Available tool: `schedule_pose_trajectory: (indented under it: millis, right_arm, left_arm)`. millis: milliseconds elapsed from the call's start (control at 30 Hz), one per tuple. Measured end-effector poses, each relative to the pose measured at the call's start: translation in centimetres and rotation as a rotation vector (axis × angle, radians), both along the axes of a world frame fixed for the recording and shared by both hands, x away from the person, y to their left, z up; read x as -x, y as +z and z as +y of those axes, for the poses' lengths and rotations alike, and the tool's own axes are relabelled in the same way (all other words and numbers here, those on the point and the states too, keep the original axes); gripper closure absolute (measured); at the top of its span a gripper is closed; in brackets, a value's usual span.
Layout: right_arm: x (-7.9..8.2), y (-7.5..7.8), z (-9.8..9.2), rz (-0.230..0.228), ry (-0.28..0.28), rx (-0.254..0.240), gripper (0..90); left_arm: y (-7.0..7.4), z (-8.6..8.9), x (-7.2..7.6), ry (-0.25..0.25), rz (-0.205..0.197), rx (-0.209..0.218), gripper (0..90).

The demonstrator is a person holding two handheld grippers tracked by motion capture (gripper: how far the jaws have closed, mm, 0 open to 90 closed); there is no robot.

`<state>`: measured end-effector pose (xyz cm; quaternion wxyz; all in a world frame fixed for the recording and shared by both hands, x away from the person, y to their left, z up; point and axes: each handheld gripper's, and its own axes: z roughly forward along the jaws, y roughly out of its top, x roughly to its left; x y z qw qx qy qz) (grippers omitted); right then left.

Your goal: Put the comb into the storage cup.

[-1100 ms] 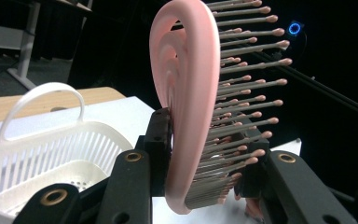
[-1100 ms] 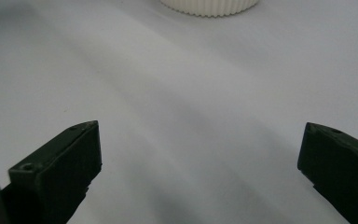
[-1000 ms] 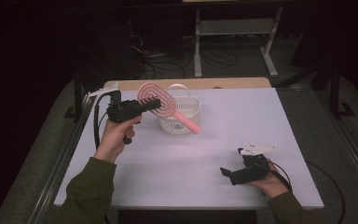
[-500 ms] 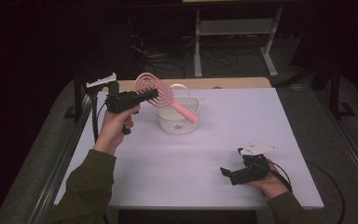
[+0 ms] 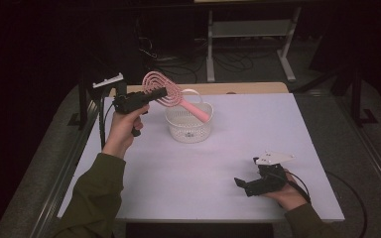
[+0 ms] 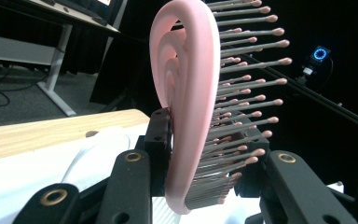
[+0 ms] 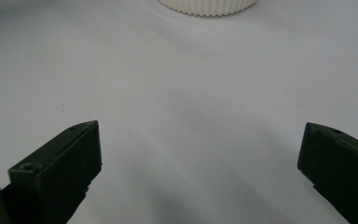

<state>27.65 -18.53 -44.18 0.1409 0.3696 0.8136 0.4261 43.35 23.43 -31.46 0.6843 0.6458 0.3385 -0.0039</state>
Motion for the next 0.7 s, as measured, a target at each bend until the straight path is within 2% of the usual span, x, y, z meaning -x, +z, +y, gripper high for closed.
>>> schedule_pose_trajectory:
  millis: [500, 700]
  right_arm:
    - [0.0, 0.0, 0.0, -0.004, 0.002, 0.0, 0.0]
    - [0.0, 0.0, -0.1, -0.004, 0.001, 0.0, 0.0]
  left_arm:
    - [-1.3, -0.6, -0.8, 0.072, 0.01, -0.036, 64.9]
    - [-2.6, -0.7, -1.3, 0.108, 0.038, -0.037, 64.9]
